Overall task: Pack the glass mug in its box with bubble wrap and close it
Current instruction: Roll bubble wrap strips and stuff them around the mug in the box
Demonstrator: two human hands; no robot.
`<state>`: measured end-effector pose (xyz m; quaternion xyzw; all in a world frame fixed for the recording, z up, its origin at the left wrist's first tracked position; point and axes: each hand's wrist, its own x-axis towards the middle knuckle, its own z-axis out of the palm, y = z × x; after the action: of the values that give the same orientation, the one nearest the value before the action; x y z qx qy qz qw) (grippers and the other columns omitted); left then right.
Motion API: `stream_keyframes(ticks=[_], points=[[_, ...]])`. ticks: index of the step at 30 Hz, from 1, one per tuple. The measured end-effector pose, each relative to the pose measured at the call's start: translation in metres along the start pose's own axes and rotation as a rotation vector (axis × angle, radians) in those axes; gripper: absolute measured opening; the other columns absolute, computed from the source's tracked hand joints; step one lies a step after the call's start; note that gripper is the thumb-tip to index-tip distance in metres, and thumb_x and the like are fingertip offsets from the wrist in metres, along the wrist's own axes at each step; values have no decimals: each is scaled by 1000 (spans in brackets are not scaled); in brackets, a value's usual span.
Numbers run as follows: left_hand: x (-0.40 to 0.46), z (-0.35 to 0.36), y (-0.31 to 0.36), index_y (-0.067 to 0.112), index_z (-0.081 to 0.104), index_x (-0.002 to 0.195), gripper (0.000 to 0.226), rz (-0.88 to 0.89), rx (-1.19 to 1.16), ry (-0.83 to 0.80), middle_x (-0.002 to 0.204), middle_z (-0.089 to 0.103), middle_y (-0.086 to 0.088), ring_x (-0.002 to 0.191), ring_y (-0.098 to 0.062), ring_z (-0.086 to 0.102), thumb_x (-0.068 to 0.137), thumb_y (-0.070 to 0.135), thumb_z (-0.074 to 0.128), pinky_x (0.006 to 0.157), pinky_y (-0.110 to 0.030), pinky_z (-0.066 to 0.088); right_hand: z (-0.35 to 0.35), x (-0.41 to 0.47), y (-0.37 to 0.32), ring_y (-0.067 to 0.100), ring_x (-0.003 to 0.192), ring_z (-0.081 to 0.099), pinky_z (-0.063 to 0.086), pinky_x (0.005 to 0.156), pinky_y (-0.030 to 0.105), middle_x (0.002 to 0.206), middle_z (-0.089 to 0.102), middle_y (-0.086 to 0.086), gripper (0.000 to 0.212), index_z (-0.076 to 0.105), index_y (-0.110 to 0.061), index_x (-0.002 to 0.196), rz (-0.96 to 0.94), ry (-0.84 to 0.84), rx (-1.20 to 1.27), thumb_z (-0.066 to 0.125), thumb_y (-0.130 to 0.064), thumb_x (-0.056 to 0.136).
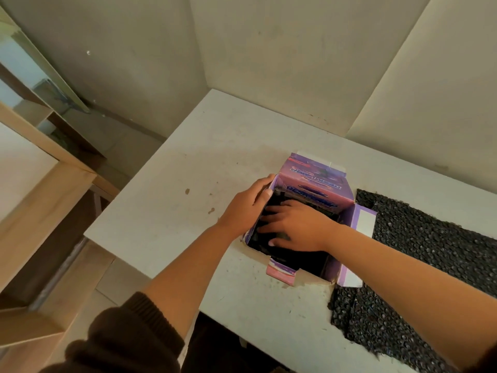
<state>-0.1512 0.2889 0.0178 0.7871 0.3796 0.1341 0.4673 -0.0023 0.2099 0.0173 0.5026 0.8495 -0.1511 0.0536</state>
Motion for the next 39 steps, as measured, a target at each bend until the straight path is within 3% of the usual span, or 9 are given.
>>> stream_keyframes(ticks=[3,7,13,17,21,24,30,34,39], points=[[0,1,0,27,32,144,43,5,28,0,136,53,0,119,-18,54,101,33,33,90,-17,39,8,-3,-2,25,131,42,35,103,44,139,51,-1,41,53,-33,129,-162,-53,-112,53,-39,89],[0,2,1,27,30,145,44,7,45,-7,137,52,-1,119,-19,54,102,33,31,90,-18,40,9,2,-3,26,131,40,37,98,46,139,49,-4,41,51,-36,131,-119,-96,-156,54,-36,89],[0,-7,8,30,31,144,44,-5,49,-33,145,43,5,131,-14,42,101,37,34,98,-19,32,3,-7,-6,21,142,20,10,114,44,148,37,-6,40,48,-38,133,-33,-50,-46,50,-37,93],[5,-17,26,30,35,142,45,-15,21,30,146,41,9,133,-10,38,99,41,35,101,-20,28,-9,-34,-3,15,143,20,12,114,38,148,37,-9,41,46,-38,134,180,90,132,50,-40,93],[9,-10,53,24,45,136,37,136,97,86,138,50,6,126,-8,44,100,31,39,99,-18,31,-17,-67,-9,14,130,43,34,107,40,136,53,-6,38,56,-30,127,419,288,263,57,-37,90],[5,14,75,22,53,129,33,313,147,14,129,56,8,119,-5,49,97,22,46,95,-14,33,-17,-96,-19,14,113,56,43,97,34,121,64,-4,32,62,-24,120,613,498,363,59,-31,90],[-23,92,121,19,61,116,26,603,210,-177,112,61,5,109,-5,50,93,14,51,93,-15,37,10,-169,-43,7,98,55,44,86,23,100,65,-8,21,68,-19,106,1012,994,493,61,-13,87],[-44,159,149,19,63,110,23,727,230,-269,107,61,6,103,-6,53,92,12,51,86,-19,43,53,-238,-46,4,102,53,43,86,18,105,64,-12,23,63,-24,112,1208,888,618,55,-17,92],[-74,242,154,21,61,115,25,618,272,-417,115,59,8,109,-6,51,93,18,50,91,-21,41,113,-325,-52,10,112,51,36,92,18,113,62,-9,27,61,-24,116,1304,673,549,59,-19,90]])
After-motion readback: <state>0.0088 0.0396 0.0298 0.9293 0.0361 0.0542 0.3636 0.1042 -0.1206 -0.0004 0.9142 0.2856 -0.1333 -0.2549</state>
